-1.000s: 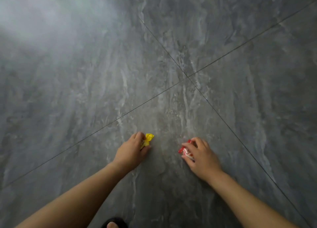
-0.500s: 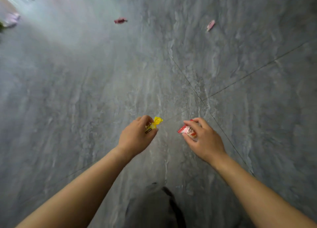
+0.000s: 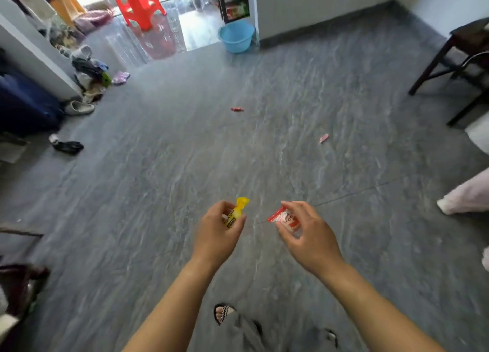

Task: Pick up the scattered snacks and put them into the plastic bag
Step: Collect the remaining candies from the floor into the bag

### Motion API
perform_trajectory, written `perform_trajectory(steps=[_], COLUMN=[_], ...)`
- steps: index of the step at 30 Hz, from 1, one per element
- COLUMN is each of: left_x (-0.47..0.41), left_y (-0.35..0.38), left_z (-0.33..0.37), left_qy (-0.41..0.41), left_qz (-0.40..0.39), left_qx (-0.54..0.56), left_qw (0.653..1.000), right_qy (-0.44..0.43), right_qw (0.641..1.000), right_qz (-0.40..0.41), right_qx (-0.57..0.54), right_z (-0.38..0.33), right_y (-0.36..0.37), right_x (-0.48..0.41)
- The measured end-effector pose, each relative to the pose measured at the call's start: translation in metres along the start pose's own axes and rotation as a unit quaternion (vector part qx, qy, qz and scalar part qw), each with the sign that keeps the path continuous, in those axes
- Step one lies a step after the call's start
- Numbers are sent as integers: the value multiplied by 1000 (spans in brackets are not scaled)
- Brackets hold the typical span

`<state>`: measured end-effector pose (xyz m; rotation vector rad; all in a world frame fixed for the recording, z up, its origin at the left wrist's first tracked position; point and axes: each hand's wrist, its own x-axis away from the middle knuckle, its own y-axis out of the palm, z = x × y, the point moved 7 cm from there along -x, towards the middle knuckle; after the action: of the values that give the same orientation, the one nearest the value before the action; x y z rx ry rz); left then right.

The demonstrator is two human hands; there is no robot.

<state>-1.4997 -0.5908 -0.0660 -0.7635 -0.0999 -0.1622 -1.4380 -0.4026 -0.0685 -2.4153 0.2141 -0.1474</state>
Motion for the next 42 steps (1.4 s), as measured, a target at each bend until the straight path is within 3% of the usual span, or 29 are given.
perform_trajectory(steps=[5,15,19,23,27,34,42], left_x=[33,23,38,73,108,166,289], left_y=[-61,-221,-271,-309,-342,-344,-273], left_z=[-37,-122,-168,-229,-260,-271,-247], left_qy=[-52,-58,-127,-243,-335,-452,-578], left_qz=[30,121,198,278,351,478,613], left_qx=[29,-27,5,19,23,70,129], left_qw=[998,991,972,929,874,749,523], right_qy=[-30,-132,-164,-219,-302,-443,-549], right_qw=[999,987,974,941,881,733,503], right_qz=[-21,-93,-151,-253,-363,-515,-666], right_qx=[11,0,-30,-42,-27,27,43], right_z=[-60,-207,-253,-300,-357,-438,-452], right_y=[22,122,166,235,305,388,430], right_x=[16,-17,-33,-43,-50,-33,116])
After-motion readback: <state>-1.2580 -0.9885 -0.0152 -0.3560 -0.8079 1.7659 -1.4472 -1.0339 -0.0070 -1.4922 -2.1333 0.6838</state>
